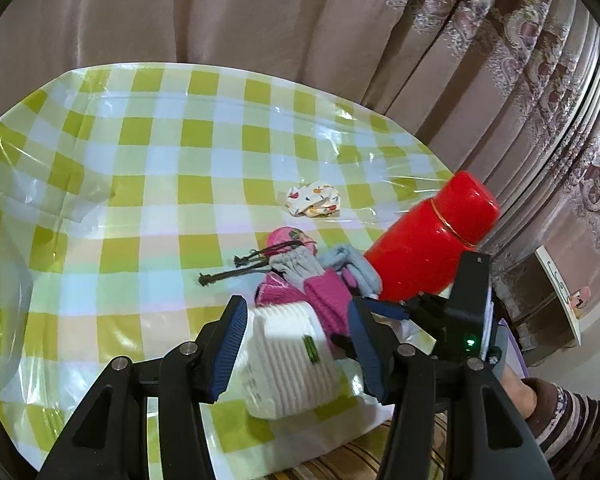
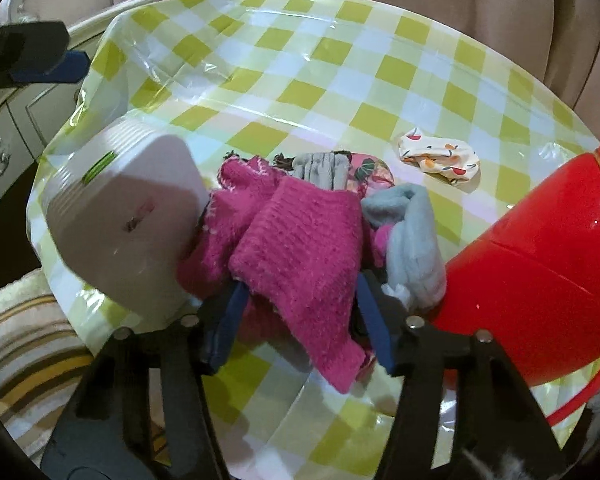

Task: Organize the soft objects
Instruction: 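Grasp the pink knit sock with the right tool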

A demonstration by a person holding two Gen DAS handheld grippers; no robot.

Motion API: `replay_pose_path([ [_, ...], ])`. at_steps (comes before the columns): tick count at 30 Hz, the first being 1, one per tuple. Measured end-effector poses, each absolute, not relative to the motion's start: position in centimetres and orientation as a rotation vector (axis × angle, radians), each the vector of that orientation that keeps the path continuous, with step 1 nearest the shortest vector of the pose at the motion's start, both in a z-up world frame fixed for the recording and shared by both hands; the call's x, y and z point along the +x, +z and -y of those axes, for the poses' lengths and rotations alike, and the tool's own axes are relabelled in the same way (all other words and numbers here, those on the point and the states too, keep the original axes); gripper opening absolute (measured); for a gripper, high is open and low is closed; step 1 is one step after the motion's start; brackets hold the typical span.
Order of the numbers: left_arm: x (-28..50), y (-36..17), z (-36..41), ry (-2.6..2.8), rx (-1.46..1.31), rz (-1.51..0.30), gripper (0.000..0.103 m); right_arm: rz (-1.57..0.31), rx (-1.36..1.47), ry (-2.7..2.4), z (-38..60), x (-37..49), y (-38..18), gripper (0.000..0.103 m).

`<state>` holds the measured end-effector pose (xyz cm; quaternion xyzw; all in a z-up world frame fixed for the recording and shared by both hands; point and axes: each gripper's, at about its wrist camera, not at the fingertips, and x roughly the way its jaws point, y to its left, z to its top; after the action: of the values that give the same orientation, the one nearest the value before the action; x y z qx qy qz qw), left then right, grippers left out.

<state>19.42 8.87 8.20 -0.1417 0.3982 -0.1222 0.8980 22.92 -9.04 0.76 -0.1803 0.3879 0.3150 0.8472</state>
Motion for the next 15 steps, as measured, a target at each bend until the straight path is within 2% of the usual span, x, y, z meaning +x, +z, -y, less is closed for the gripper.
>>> replay_pose_path([
  [6, 22.0, 7.5, -9.8, -0.25, -0.301, -0.852, 0.053, -0.809, -0.337, 0.675, 9.2, 23.4, 1.1, 0.038],
  [15, 24.9, 6.9, -9.1, -0.268, -0.297, -0.88, 0.053, -0.816, -0.26, 0.682, 10.5, 24.1, 1.6, 0.038],
])
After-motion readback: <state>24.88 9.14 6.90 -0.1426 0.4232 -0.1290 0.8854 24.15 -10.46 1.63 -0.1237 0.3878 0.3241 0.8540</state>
